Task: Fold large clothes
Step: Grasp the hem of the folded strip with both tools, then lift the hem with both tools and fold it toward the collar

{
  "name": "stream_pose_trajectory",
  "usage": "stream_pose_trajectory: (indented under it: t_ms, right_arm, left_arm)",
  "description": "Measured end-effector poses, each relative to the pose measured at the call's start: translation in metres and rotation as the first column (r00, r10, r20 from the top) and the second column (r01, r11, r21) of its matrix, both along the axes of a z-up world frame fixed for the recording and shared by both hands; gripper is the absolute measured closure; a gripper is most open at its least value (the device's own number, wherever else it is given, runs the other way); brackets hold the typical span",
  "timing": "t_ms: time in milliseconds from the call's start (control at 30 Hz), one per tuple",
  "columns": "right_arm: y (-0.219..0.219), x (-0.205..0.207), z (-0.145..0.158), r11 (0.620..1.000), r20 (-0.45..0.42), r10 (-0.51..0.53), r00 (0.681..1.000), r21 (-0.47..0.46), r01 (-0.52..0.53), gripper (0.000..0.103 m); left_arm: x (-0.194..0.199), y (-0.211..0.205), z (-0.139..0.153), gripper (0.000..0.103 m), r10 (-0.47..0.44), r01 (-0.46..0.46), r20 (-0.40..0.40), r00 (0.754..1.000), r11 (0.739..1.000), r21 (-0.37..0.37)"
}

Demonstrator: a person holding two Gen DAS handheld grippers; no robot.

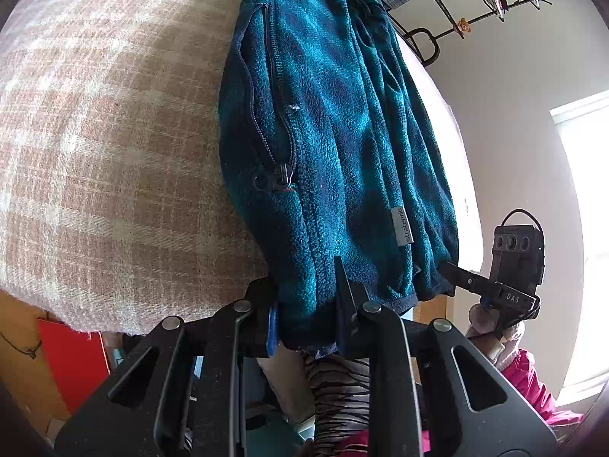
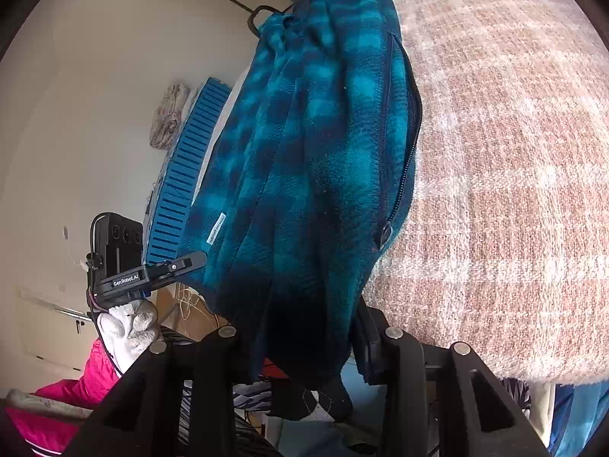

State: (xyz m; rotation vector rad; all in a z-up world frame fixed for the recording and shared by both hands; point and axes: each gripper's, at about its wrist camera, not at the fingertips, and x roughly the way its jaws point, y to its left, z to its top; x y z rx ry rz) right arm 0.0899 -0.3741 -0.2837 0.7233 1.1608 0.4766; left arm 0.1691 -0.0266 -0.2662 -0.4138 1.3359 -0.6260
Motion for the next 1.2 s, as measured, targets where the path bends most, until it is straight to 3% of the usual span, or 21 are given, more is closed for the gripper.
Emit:
stream_pose_trajectory:
  t_ms: [100,667,867,1200]
  right_arm:
    - [-0.006,0.001,0.001,0.998,-0.001,-0.021,1.000,0.058,0.021,0.084]
    - [-0.017,0.028,0.070,0.976,0.127,-0.104,0.986,0.204,0.077,0.087]
    - [-0.022,0.069,0.096,0.982,0.173,-0.136,0.975,0.153,0.110,0.087]
    - [-0.032,0.161,0.065,0.973,0.080,-0.232,0.970,0.035,0.230,0.088]
  left_arm:
    - [-0.002,-0.001,0.011,0.086,0.015,-0.015,0.016,1.000,1.000,-0.027]
    - [0.030,0.002,0.075,0.088,0.076,-0.061,0.106,0.991,0.988,-0.145]
    - [0.072,-0.006,0.089,0.088,0.125,-0.102,0.144,0.982,0.982,-0.159]
    - [0.161,-0.032,0.057,0.088,0.241,-0.231,0.136,0.961,0.969,-0.082]
